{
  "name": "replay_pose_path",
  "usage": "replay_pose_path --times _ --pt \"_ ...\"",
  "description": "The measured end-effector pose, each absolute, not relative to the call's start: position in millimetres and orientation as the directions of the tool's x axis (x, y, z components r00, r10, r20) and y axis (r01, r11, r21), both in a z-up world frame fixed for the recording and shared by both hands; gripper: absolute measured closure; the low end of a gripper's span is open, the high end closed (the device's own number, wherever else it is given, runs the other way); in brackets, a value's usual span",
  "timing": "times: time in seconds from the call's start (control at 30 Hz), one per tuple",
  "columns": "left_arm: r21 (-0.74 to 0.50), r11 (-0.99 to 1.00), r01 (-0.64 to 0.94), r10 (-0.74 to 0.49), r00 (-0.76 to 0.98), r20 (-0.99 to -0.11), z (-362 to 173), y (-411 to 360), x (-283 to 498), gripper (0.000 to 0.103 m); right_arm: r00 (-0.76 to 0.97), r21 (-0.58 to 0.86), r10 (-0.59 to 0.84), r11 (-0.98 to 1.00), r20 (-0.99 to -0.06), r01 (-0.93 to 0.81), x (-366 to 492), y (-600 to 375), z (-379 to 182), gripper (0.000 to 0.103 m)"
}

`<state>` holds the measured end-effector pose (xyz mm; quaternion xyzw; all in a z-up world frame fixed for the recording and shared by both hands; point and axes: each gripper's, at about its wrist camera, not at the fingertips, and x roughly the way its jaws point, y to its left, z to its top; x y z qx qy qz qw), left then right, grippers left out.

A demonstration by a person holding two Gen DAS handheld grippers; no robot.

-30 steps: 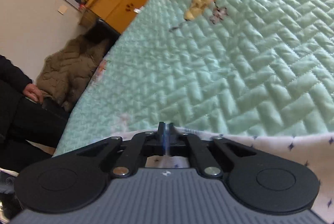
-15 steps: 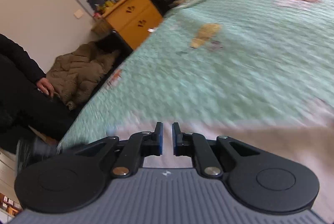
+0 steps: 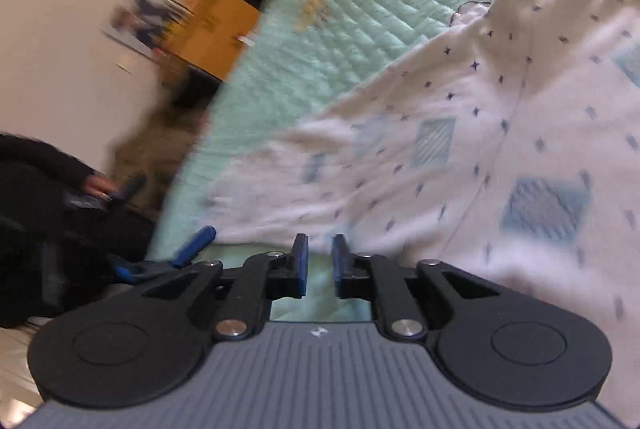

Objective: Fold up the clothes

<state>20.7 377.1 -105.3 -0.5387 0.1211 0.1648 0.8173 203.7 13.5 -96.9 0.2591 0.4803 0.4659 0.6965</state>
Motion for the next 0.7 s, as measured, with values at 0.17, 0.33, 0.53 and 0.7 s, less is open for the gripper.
replay_pose_path --times 0.17,0.33,0.53,0.7 --pt "-0.841 0.25 -0.479 0.196 0.876 -0.441 -124 391 14 0.001 0.133 0.817 0.91 0.412 -0.394 -0.404 164 -25 -98 0.075" --pt "-0.819 0.286 -0.497 0.202 0.867 -0.455 -125 402 43 0.001 0.153 0.805 0.901 0.432 -0.405 -0.408 140 -53 -103 0.072" --pt "-0.693 0.414 -0.59 0.256 0.806 -0.533 -115 399 69 0.066 0.223 0.784 0.89 0.456 -0.398 -0.421 119 -83 -103 0.069" --pt "-0.554 0.612 -0.564 0.244 0.801 -0.547 -82 360 90 0.095 0.298 0.763 0.883 0.465 -0.362 -0.449 105 -112 -95 0.068"
